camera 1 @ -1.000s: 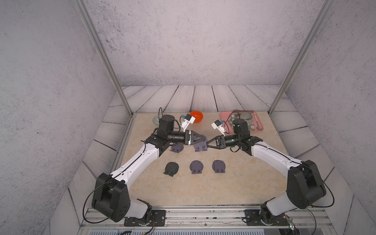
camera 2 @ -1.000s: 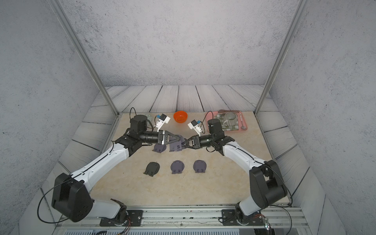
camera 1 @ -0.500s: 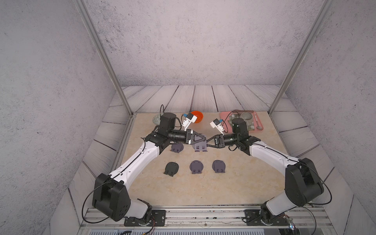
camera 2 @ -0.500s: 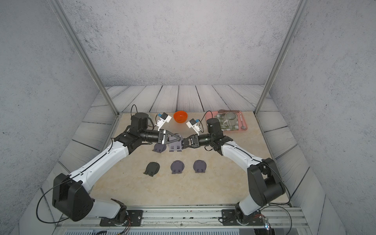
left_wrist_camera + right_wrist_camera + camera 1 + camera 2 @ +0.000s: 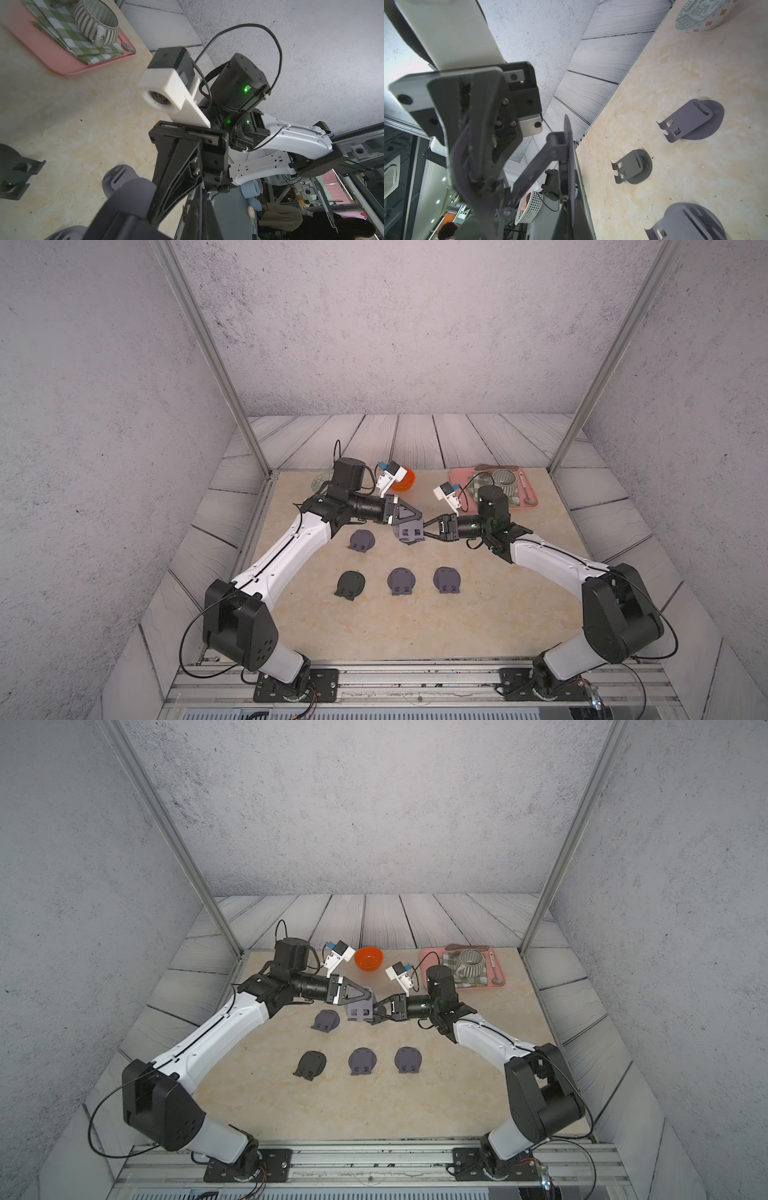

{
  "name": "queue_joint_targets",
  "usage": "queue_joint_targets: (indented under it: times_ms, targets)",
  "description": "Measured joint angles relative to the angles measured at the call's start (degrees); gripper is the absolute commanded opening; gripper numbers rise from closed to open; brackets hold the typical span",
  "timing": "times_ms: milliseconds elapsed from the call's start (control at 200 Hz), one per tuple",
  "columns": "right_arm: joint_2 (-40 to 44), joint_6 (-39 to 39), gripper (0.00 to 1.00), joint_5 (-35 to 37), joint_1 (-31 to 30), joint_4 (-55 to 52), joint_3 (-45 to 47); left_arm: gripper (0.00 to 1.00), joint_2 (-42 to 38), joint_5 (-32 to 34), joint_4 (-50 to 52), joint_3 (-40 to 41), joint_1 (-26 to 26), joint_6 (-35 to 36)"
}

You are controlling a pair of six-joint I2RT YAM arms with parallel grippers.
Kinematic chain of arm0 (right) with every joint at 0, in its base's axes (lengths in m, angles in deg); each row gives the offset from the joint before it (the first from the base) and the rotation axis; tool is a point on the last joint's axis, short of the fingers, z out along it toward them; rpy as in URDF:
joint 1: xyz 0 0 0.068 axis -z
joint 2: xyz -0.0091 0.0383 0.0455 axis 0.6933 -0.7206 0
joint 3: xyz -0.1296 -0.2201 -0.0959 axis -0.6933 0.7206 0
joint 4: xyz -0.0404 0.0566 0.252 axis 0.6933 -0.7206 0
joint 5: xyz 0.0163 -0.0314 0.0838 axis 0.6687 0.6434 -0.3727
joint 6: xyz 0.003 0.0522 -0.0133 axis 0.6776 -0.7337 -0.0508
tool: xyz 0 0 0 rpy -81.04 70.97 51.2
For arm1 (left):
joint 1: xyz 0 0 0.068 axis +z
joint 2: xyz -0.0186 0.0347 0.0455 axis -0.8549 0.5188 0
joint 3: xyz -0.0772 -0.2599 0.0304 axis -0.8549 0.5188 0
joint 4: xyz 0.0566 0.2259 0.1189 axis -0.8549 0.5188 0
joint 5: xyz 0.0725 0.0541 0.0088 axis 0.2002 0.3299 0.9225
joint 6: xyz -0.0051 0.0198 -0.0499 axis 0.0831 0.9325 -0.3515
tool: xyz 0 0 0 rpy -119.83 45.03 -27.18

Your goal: Open the phone stand

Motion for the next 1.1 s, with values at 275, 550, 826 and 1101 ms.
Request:
queue_joint_targets:
  times_ms: [275,550,826,1101]
  targets:
    - [0.0,-1.7,0.00,1.7,-0.4,3.3,-0.2,0.00,0.2,3.8,6.6,-6.4,-0.1,8.0]
    - [-0.3,-3.8,0.00,3.5,-0.6,4.7,0.6,0.00,1.0,6.3,9.0,-8.8,-0.1,12.6]
    - [-0.2,-4.3,0.00,4.2,-0.4,4.1,1.7,0.00,6.0,6.6,13.8,-19.2,0.9,13.7]
    - [-0.1,-4.2,0.00,3.8,-0.6,3.7,2.0,0.00,6.1,7.3,14.1,-20.2,1.8,16.9]
